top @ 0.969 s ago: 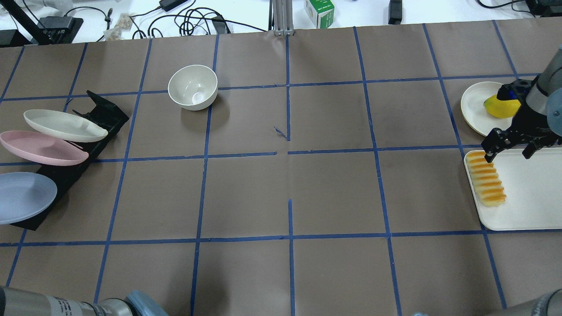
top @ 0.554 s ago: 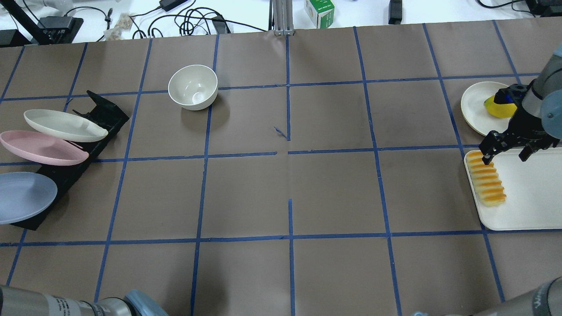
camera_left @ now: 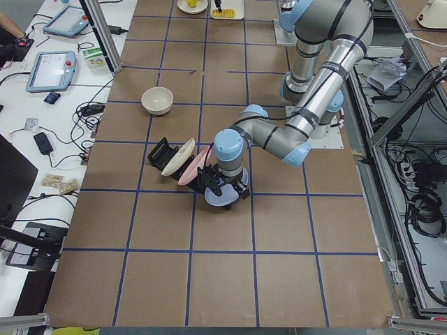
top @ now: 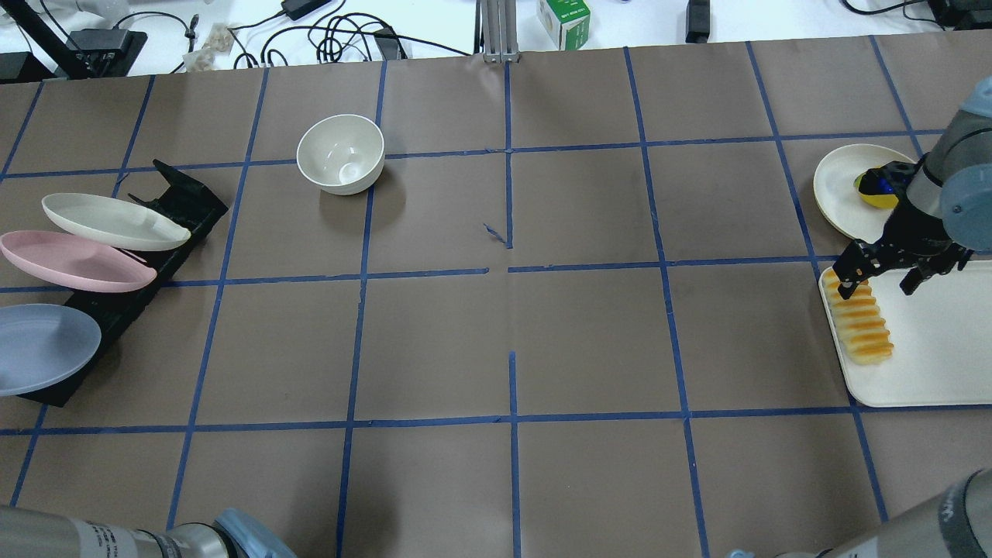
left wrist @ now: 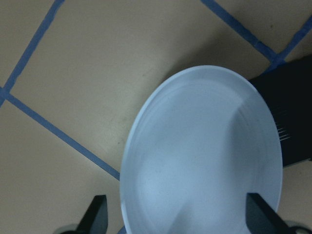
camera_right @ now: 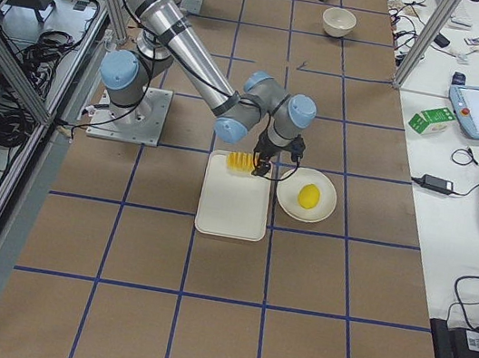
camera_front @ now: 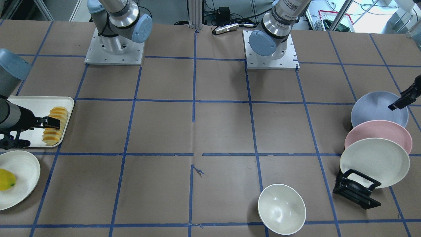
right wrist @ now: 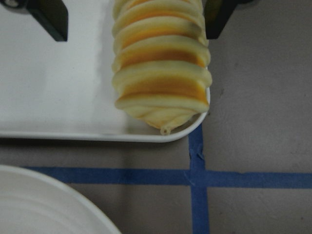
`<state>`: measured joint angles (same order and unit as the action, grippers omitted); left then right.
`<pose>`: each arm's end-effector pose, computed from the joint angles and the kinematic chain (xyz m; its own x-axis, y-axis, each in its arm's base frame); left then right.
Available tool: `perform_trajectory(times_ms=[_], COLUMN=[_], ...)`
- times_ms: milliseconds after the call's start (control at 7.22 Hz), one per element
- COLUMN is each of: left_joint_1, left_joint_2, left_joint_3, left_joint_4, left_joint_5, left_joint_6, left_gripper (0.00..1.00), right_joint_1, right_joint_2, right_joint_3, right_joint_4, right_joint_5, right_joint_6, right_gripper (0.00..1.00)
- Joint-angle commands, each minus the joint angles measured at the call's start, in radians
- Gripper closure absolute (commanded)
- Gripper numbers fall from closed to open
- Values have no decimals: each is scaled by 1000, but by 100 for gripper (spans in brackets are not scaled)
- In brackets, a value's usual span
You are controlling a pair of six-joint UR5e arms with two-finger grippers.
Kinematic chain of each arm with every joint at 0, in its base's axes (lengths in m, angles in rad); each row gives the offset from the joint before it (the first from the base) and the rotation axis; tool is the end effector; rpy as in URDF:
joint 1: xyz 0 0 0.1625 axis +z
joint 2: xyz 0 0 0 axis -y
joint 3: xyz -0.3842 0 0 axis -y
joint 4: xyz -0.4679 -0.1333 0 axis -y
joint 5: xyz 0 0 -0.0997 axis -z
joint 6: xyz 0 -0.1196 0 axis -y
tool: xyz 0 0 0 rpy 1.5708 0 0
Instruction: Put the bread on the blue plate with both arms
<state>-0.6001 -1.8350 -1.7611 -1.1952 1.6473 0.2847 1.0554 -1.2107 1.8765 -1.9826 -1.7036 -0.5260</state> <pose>0.4339 -0.4474 0.2012 -0.7763 -0.6284 -0.0510 -0.6300 0.7705 0.0971 -0.1788 -0.5539 0.0932 -0.9996 -0.0254 -0.0153 -0.0287 0.9591 0.2817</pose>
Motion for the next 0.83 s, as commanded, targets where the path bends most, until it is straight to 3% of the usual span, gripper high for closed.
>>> perform_trajectory(times_ms=[0, 138, 277, 415, 554, 692], left_joint_1=[3, 3, 3, 3, 2, 2], left_joint_2=[-15, -15, -7, -3, 3, -1], left_joint_3=[-6, -5, -3, -3, -2, -1], left_joint_4=[8, 8, 6, 6, 6, 6], left_joint_5=[-4, 0, 3, 3, 3, 2], left_joint_6=[-2, 2, 11, 13, 31, 95], left_gripper=[14, 27, 59, 74, 93, 100], right_joint_1=[0, 0, 0, 0, 0, 0], right_joint_2=[10, 13, 13, 13, 13, 10], right_joint_3=[1, 3, 3, 3, 3, 3], right_joint_4=[2, 8, 7, 17, 18, 19], right_joint_5=[1, 1, 1, 1, 1, -1], right_joint_6=[7, 9, 9, 11, 11, 11], right_gripper=[0, 1, 18, 39, 71, 92])
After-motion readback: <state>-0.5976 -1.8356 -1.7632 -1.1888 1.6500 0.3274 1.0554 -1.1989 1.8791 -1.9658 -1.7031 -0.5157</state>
